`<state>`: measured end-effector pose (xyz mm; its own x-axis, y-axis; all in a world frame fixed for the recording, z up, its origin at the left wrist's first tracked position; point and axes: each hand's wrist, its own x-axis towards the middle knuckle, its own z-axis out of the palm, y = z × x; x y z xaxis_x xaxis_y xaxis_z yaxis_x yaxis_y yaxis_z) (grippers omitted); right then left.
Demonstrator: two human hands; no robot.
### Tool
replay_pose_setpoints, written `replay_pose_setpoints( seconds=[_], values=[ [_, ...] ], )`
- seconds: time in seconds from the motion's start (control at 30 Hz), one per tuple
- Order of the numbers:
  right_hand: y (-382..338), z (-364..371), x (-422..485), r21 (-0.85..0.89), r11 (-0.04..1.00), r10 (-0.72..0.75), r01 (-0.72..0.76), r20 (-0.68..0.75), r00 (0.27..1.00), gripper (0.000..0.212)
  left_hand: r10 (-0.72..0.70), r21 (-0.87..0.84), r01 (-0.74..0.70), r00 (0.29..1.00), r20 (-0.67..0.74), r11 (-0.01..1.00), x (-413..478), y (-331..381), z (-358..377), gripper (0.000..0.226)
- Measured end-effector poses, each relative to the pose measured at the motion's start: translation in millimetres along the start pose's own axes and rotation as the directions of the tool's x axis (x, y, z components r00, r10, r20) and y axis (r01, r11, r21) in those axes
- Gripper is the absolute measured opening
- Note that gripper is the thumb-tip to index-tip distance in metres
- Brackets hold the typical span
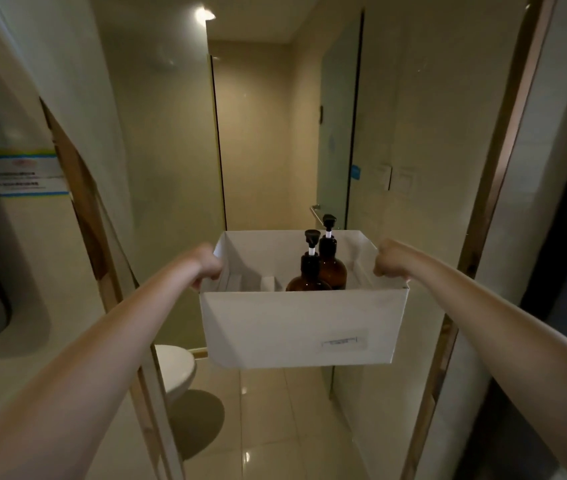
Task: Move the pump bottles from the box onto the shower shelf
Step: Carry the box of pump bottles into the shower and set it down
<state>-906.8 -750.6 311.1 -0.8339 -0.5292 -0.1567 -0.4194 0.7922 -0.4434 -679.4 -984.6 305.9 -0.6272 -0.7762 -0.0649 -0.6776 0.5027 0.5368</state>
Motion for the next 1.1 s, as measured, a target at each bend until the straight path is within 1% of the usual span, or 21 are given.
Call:
replay_pose_setpoints(
  seconds=[0.17,0.27,0.33,0.47,0.6,0.67,0.83,0.93,1.1],
  values=[
    [-19,0,34,0.027,1.0,-0.003,0.002,0.018,1.0,0.027,-0.026,-0.043,0.026,1.0,0.001,0.999,35,2,-5,0.036],
    [-30,-1,64,0.037,0.999,-0.034,0.033,0.035,0.999,0.03,-0.032,-0.05,0.032,0.999,-0.01,0.998,64,6,-7,0.037],
    [-37,-1,88,0.024,0.998,-0.059,0.058,0.036,0.998,0.031,-0.04,-0.03,0.039,0.999,-0.031,0.999,84,10,-8,0.033],
    [-47,-2,146,-0.06,0.992,-0.105,0.107,0.031,0.994,0.033,-0.068,-0.021,0.066,0.994,-0.08,0.998,127,17,-8,0.019],
    [-57,-7,207,-0.046,0.988,-0.146,0.148,0.042,0.988,0.032,-0.066,-0.028,0.064,0.994,-0.092,0.998,173,25,-6,0.016],
    [-65,-10,236,-0.081,0.983,-0.16,0.163,0.039,0.986,0.031,-0.082,-0.028,0.08,0.991,-0.109,0.996,196,31,-4,0.014],
    [-85,-20,302,-0.144,0.972,-0.186,0.188,0.027,0.982,0.033,-0.104,-0.107,0.092,0.989,-0.106,0.99,251,46,0,0.016],
    [-96,-24,339,-0.149,0.967,-0.206,0.208,0.028,0.978,0.032,-0.099,-0.126,0.084,0.989,-0.114,0.988,287,51,-2,0.014],
    [-115,-29,394,-0.149,0.971,-0.185,0.19,0.044,0.982,0.029,-0.083,-0.172,0.065,0.992,-0.1,0.983,353,56,-7,0.017]
  ],
)
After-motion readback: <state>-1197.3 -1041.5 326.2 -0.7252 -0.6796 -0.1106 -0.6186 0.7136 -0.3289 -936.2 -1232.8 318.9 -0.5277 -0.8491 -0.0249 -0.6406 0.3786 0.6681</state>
